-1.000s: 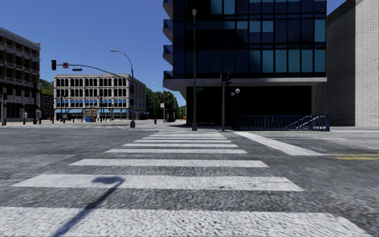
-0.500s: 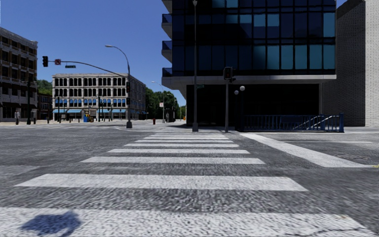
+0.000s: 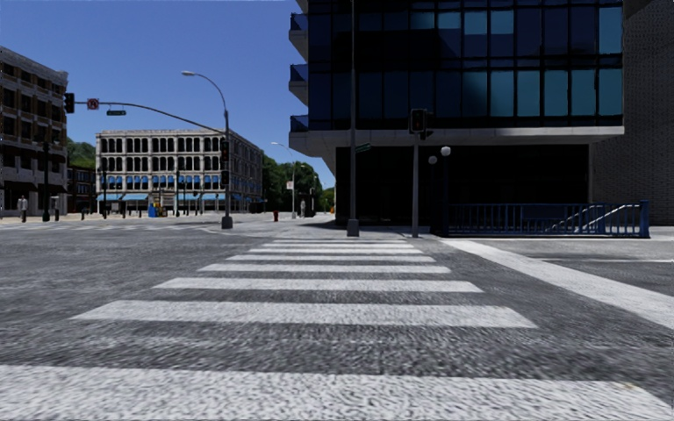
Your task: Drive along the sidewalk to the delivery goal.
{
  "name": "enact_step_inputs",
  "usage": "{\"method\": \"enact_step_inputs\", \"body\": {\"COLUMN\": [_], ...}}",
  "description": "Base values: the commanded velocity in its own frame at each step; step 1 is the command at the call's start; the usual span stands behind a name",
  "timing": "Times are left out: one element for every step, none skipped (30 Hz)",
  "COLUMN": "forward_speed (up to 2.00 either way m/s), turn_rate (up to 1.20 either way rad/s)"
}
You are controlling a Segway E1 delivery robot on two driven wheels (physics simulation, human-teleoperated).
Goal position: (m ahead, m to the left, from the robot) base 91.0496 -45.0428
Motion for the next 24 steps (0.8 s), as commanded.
{"method": "enact_step_inputs", "body": {"forward_speed": [2.00, 2.00, 2.00, 2.00, 2.00, 2.00, 2.00, 2.00, 2.00, 2.00, 2.00, 2.00, 2.00, 2.00, 2.00, 2.00, 2.00, 2.00, 2.00, 2.00, 2.00, 2.00, 2.00, 2.00], "turn_rate": [0.15, 0.13, 0.09, 0.09, 0.00, 0.00, 0.00, 0.00, 0.00, 0.00, 0.00, 0.00, 0.00, 0.00, 0.00, 0.00, 0.00, 0.00, 0.00, 0.00, 0.00, 0.00, 0.07, 0.12]}}
